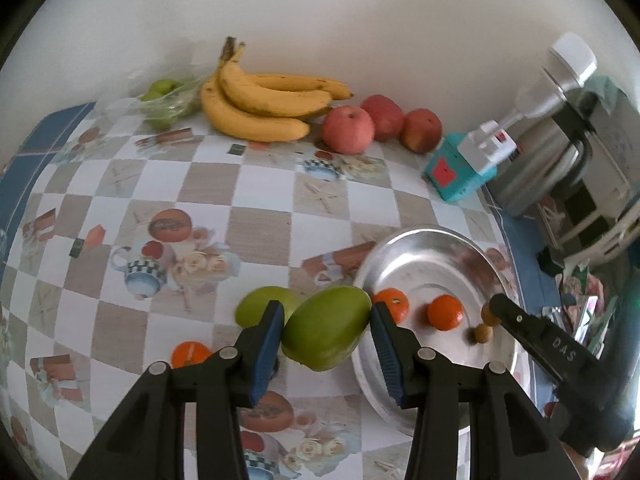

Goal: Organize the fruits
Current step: 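Carry the green mango and the small brown fruit over the steel plate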

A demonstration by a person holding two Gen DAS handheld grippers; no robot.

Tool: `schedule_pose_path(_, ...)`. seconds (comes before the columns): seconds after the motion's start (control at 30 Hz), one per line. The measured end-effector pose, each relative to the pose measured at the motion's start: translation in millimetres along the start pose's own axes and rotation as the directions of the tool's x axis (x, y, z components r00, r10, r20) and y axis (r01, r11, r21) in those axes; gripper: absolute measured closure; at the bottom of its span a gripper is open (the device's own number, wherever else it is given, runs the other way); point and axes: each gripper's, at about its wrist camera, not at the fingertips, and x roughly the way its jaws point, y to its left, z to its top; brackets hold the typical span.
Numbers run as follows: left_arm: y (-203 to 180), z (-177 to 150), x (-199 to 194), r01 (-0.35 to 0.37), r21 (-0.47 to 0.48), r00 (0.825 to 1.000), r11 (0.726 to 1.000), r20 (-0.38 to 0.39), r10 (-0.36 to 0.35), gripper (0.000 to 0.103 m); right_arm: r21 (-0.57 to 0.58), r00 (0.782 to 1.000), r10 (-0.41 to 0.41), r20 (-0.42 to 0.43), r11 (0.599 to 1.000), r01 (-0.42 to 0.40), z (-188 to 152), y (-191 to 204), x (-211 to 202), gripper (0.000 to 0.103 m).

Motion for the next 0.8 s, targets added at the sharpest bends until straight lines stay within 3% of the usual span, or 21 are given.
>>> schedule_pose_path(0.57, -65, -25, 25, 0.006, 0.188, 1.0, 0.982, -0.021, -0.002, 0.056, 0.068, 0.996, -0.078, 0.038, 0.995, 0.075, 7, -37, -11, 0.077)
schedule_pose_path(0.63, -67, -26, 28, 0.002, 0.199, 1.0, 0.98, -0.019, 0.002, 0.07, 0.066, 0.995, -0.091, 0.037, 0.994, 0.088, 7, -39, -10, 0.077)
schedule_pose_path(0.8, -67, -28, 36, 0.004, 0.209, 1.0, 0.978, -0.024, 0.001, 0.07, 0.052, 0.993, -0.115, 0.019, 0.992, 0.114, 4, -40, -2, 0.077)
